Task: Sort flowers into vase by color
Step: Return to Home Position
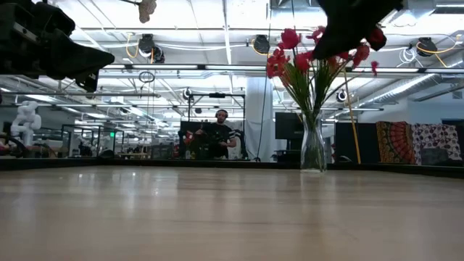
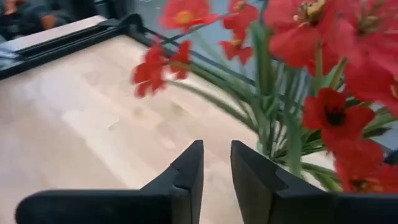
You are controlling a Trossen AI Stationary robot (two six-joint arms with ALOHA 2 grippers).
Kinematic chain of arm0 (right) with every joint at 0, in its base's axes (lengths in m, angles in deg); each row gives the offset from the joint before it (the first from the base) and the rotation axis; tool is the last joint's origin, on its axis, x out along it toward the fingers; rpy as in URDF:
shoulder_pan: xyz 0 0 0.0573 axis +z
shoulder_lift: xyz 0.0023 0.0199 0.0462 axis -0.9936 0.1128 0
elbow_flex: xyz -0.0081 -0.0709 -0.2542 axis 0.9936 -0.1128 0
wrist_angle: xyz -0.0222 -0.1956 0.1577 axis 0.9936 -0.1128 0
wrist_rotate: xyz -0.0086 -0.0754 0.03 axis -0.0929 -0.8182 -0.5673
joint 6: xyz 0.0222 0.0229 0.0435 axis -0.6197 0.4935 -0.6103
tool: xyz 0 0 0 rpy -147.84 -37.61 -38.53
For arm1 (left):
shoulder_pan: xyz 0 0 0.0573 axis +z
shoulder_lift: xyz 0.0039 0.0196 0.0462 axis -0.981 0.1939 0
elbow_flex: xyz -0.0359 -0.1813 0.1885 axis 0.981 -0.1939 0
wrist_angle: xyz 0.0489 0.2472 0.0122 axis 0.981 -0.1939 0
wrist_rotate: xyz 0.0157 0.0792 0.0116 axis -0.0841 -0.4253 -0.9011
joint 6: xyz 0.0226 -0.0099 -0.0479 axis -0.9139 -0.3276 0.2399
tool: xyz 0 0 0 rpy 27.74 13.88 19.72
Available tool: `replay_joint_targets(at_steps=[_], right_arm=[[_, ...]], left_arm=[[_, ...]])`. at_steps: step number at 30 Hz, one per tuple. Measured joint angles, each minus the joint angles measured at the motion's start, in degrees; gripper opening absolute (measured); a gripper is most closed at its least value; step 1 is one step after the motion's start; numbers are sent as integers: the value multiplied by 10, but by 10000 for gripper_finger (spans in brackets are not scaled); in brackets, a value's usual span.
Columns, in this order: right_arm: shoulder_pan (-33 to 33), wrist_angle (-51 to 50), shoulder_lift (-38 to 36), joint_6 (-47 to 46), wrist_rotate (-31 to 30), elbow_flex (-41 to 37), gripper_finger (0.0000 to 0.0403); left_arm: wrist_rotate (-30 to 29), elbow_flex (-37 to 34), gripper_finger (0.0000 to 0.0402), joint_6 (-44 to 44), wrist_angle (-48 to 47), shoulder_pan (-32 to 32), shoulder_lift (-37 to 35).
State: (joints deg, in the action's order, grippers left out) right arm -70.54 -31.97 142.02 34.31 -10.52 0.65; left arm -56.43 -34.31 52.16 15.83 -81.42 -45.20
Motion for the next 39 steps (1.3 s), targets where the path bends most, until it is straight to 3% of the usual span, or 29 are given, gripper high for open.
replay_joint_targets(at_steps=[17,25,39], right_arm=[[66,-7,-74,38,5,0,16],[15,-102,-70,-22,49,0,52],[-70,-21,-83,74,208,0,109]], left_arm=[[0,0,18,0,0,0,0],[0,0,18,0,0,0,0],[0,0,18,0,0,0,0]])
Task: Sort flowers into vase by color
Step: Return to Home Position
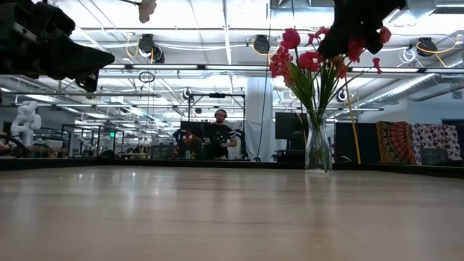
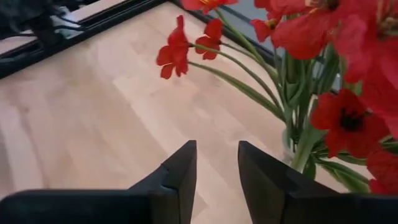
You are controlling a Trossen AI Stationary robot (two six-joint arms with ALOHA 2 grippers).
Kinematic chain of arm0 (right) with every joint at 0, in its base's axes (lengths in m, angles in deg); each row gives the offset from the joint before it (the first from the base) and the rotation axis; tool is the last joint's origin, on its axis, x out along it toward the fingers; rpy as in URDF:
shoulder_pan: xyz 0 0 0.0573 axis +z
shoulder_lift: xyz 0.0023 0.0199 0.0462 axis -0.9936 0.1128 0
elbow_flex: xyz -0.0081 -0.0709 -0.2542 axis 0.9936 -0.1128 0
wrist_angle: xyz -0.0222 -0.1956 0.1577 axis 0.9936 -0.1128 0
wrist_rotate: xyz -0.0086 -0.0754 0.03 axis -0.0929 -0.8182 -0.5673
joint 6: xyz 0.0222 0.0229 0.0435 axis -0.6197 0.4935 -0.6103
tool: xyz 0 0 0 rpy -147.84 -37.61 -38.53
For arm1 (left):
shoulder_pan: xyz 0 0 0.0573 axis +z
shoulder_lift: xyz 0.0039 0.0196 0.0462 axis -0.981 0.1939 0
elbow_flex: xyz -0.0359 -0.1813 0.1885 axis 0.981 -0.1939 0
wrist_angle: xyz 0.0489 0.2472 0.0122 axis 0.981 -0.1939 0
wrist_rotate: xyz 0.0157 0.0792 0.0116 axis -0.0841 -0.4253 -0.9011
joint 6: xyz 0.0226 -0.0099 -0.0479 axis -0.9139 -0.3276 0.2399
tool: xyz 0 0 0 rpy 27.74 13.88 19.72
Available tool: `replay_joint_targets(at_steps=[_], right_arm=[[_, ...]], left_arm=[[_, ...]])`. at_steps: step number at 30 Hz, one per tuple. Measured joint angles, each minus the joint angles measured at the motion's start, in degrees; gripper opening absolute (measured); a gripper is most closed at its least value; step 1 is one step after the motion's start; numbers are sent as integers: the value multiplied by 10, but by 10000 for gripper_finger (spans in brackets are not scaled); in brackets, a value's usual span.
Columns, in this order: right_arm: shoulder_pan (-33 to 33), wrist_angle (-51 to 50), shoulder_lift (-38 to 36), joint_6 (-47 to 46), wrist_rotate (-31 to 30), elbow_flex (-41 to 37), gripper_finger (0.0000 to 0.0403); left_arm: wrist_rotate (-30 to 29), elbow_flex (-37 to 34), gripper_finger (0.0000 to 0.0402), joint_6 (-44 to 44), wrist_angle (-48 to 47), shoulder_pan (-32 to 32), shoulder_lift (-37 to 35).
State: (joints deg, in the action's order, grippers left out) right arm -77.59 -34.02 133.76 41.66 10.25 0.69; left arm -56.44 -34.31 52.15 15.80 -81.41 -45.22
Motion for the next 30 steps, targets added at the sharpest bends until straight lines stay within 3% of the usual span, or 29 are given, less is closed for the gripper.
replay_joint_targets(at_steps=[4,14,18,24,30], right_arm=[[0,36,-13,52,24,0,111],[-1,193,-36,188,18,0,112],[-2,180,-48,193,27,0,112],[8,113,-87,141,147,0,110],[67,-17,-100,63,140,0,53]], left_arm=[[0,0,18,0,0,0,0],[0,0,18,0,0,0,0],[0,0,18,0,0,0,0],[0,0,18,0,0,0,0],[0,0,18,0,0,0,0]])
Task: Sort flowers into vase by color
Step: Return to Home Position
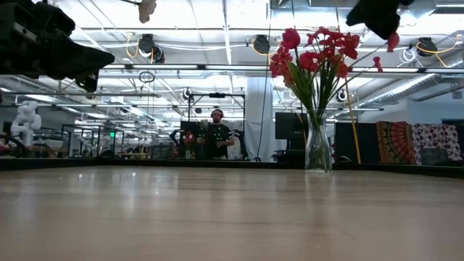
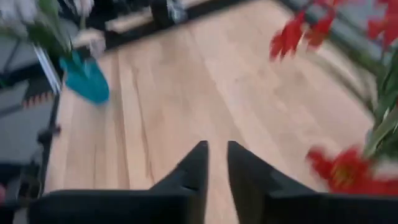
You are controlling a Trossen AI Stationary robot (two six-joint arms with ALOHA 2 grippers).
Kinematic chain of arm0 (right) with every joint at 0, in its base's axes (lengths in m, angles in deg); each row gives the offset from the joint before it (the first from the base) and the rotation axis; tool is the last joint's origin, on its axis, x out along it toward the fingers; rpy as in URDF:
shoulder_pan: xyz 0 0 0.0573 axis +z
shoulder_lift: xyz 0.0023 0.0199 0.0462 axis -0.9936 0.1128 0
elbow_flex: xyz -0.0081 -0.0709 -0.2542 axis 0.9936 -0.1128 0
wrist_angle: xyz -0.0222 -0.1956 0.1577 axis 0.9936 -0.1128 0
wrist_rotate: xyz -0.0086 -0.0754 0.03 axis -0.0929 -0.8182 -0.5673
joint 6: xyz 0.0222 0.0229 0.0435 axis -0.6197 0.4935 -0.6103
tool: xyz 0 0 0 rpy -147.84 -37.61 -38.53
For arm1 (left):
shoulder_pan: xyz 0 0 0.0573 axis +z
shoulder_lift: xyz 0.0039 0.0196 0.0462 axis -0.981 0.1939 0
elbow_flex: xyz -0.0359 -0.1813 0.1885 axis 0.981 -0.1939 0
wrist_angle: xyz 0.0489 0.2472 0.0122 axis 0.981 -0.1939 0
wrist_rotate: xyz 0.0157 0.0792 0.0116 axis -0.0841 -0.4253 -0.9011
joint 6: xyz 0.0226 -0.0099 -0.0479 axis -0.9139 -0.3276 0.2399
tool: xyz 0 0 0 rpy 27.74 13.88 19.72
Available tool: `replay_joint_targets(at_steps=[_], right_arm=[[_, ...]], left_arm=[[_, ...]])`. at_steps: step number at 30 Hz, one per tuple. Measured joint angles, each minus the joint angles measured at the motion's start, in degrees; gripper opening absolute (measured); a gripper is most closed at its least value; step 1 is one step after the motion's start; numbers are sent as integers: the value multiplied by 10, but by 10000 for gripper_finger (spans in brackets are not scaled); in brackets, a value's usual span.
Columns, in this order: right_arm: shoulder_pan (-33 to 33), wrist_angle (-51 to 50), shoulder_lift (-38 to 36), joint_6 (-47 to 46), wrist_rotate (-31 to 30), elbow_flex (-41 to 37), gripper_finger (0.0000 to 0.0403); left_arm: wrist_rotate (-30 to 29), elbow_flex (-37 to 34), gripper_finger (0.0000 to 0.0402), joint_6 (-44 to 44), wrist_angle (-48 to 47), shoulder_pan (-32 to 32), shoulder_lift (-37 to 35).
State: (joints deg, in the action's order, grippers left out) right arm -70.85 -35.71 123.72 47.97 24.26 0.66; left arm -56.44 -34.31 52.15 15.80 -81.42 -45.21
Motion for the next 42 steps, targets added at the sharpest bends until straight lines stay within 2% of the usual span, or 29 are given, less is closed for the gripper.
replay_joint_targets(at_steps=[3,9,18,24,29,36,42], right_arm=[[34,0,1,-8,-16,-24,11],[88,70,-9,-38,-36,-141,5],[128,356,-39,-69,-34,-362,1],[130,525,-40,-69,-45,-469,1],[129,601,-40,-41,-48,-515,0],[129,602,-40,-29,-44,-521,0],[129,603,-40,18,-57,-521,0]], left_arm=[[0,0,18,0,0,0,0],[0,0,18,0,0,0,0],[0,0,18,0,0,0,0],[0,0,18,0,0,0,0],[0,0,18,0,0,0,0],[0,0,18,0,0,0,0],[0,0,18,0,0,0,0]])
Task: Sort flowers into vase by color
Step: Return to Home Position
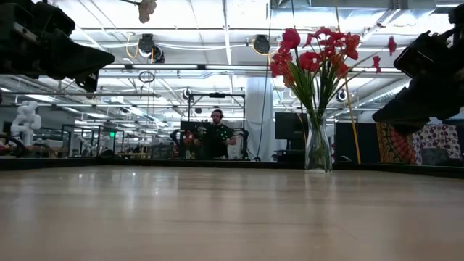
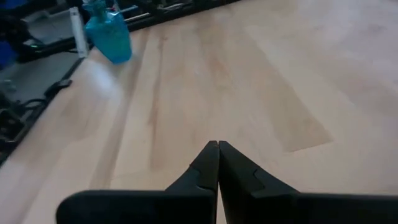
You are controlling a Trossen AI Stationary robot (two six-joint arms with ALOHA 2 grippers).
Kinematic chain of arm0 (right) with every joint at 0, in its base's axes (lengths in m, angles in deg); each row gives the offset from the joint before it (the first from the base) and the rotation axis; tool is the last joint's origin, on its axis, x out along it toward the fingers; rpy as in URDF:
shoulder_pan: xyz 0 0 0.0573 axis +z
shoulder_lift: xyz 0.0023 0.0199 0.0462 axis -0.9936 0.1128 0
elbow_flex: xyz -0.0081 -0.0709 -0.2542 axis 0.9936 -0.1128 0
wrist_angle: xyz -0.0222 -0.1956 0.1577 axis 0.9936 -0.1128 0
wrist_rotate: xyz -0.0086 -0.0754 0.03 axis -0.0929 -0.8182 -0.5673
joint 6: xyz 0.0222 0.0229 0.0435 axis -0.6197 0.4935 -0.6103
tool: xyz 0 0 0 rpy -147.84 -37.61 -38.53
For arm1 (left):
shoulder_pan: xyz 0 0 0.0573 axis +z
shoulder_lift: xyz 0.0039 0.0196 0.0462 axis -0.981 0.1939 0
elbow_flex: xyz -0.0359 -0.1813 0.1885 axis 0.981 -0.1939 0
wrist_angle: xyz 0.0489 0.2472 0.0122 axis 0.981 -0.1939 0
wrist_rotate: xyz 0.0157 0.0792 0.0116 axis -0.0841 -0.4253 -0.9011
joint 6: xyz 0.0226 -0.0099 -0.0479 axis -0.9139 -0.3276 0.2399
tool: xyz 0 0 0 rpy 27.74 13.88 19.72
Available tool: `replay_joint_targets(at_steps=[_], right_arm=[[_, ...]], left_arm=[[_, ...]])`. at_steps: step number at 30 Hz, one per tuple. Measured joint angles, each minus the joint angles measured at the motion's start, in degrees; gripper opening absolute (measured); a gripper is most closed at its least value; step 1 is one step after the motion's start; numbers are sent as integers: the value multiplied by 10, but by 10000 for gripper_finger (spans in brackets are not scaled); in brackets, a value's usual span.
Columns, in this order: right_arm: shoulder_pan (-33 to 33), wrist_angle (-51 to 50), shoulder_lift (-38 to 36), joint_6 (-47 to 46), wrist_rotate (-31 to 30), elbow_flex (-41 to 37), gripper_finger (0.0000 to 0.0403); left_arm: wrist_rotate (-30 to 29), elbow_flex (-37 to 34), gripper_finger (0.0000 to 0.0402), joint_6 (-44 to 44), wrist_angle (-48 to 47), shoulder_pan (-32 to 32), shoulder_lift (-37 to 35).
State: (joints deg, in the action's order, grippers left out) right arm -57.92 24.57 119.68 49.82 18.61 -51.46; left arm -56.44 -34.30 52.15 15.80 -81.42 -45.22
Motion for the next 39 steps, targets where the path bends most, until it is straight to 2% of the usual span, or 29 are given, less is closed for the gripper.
replay_joint_targets(at_steps=[3,10,15,22,28,39], right_arm=[[-1,0,0,27,-23,0,0],[-35,46,0,105,-15,0,0],[-98,75,-5,165,55,0,0],[-181,87,-27,193,147,-10,0],[-207,87,-58,210,178,-9,0],[-212,54,-148,192,178,-9,0]], left_arm=[[0,0,18,0,0,0,0],[0,0,18,0,0,0,0],[0,0,18,0,0,0,0],[0,0,18,0,0,0,0],[0,0,18,0,0,0,0],[0,0,18,0,0,0,0]])
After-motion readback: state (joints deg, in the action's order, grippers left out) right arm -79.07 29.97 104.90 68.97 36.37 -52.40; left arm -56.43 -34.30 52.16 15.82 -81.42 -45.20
